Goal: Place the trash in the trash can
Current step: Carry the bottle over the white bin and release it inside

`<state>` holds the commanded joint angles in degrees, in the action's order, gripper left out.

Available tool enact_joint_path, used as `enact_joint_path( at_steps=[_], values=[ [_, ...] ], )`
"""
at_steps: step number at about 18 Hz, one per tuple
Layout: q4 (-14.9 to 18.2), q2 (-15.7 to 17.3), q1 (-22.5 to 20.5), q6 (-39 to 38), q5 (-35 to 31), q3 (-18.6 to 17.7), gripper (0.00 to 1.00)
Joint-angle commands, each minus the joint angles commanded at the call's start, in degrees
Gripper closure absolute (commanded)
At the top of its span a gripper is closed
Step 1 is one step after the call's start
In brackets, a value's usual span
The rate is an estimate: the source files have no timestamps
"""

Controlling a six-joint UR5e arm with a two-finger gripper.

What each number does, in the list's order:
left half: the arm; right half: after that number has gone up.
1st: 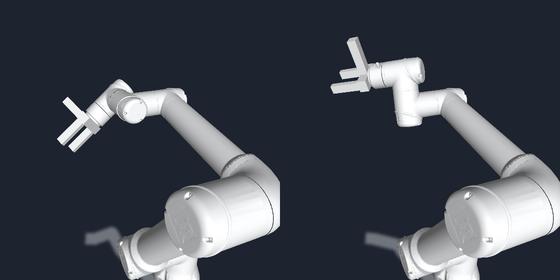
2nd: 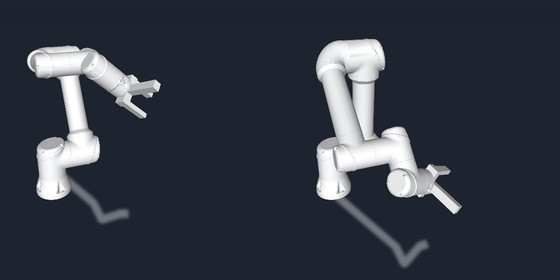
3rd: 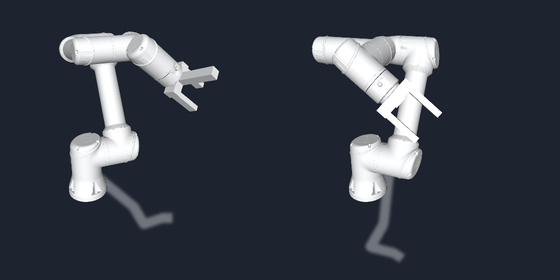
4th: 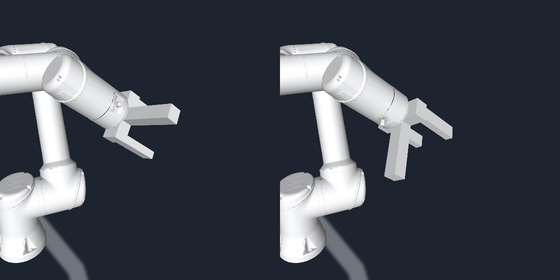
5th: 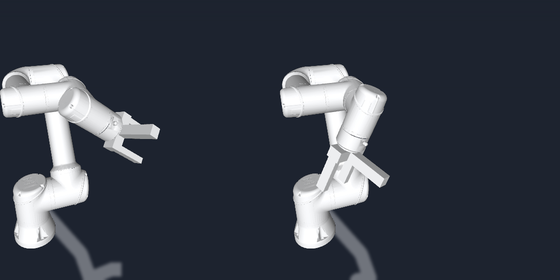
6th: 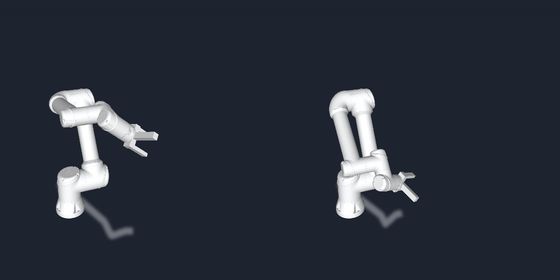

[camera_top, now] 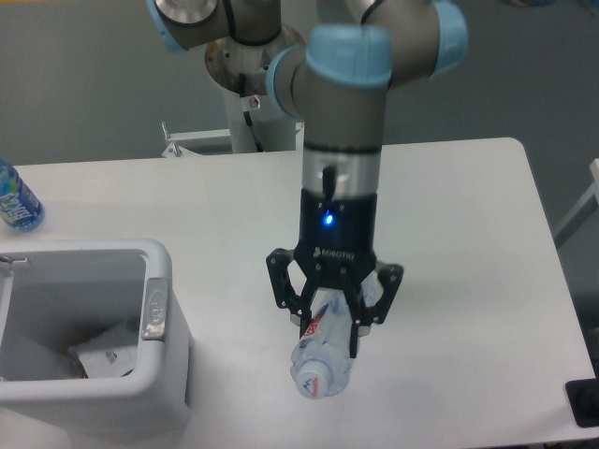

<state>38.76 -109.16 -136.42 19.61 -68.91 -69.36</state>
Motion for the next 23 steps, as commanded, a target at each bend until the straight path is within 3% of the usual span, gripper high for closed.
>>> enact_joint_path(
  at_steps=[10,14,15,17,18,23],
  values=[
    [0.0,1.85,15.28,-11.26,0.09,0.28,0.43],
    [0.0,1.06,18.37,-12.05,0.09,-0.25,0.43],
    [0.0,0.27,18.9,-12.06,0.09,-0.43,0.38],
    [0.0,-0.43,19.08,-12.06,0.09,-0.69,0.08],
    [0.0,-0.53,19.08,-12.14,0.09,-0.78,0.0],
    [0.17,-0.18,18.47,-11.62,-0.61,-1.31,0.0]
  ],
)
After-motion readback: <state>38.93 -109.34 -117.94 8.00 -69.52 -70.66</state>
